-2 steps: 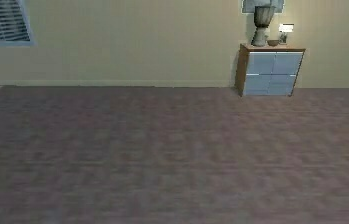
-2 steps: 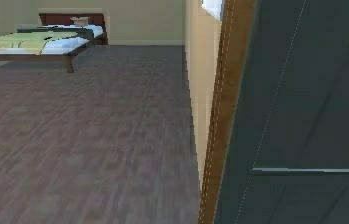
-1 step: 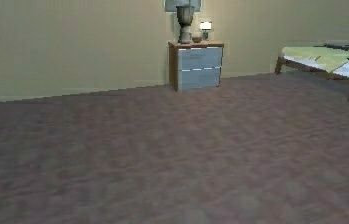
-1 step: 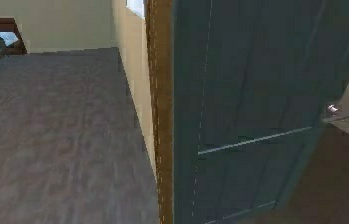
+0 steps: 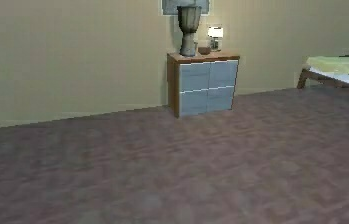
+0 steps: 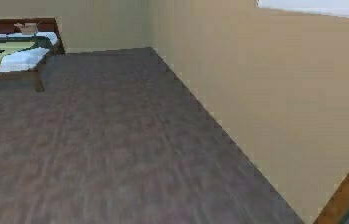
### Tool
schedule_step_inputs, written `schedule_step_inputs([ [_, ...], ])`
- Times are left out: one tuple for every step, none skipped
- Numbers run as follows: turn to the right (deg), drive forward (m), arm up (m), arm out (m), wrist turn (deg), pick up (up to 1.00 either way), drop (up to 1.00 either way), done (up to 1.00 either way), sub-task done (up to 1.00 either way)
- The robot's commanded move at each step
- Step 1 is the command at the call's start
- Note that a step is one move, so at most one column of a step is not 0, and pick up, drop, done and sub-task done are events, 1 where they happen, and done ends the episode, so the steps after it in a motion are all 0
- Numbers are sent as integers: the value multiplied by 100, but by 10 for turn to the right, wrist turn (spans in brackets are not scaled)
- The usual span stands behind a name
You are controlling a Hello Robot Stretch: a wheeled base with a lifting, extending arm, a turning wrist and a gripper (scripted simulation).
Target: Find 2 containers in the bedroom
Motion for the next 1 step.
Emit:
schedule_step_inputs([
  [0, 100, 0, 0, 0, 0, 0, 0, 0],
])
